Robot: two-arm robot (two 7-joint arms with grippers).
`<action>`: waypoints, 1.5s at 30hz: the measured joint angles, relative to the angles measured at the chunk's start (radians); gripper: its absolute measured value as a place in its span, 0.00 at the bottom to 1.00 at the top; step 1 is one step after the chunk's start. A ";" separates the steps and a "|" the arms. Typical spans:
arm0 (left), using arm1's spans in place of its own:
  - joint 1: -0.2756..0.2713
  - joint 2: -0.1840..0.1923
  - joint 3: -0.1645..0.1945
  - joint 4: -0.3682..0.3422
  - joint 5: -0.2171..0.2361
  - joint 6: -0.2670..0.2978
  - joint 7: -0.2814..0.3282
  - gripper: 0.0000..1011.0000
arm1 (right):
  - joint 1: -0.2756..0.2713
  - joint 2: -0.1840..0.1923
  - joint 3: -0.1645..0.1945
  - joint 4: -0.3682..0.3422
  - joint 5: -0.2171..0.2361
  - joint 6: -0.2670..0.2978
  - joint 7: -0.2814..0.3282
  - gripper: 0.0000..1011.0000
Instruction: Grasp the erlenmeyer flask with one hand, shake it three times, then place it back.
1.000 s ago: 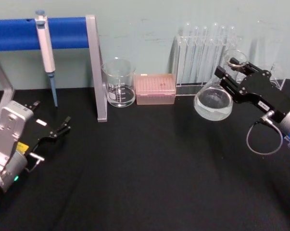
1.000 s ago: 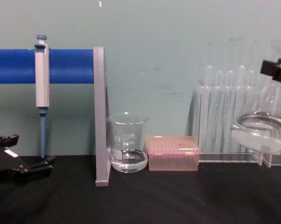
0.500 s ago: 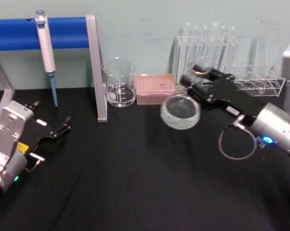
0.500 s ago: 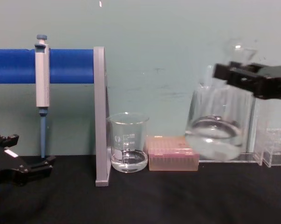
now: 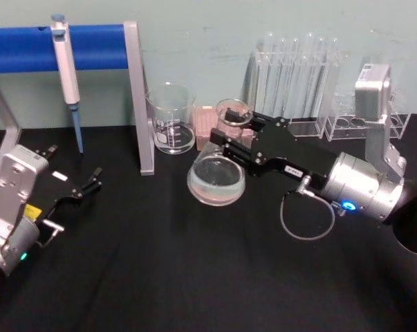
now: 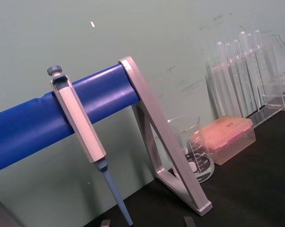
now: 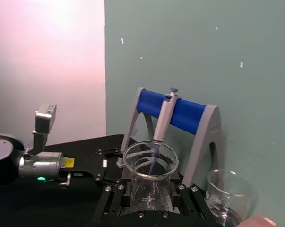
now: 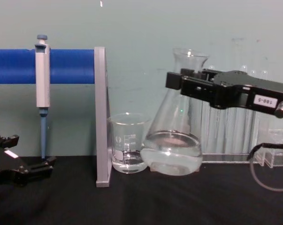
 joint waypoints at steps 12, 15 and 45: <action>0.000 0.000 0.000 0.000 0.000 0.000 0.000 0.99 | 0.018 0.006 -0.031 0.005 0.013 0.000 0.006 0.45; 0.000 0.000 0.000 0.000 0.000 0.000 0.000 0.99 | 0.020 0.007 -0.035 0.006 0.015 -0.001 0.006 0.45; 0.000 0.000 0.000 0.000 0.000 0.000 0.000 0.99 | 0.023 0.018 -0.059 0.023 0.014 -0.001 0.000 0.45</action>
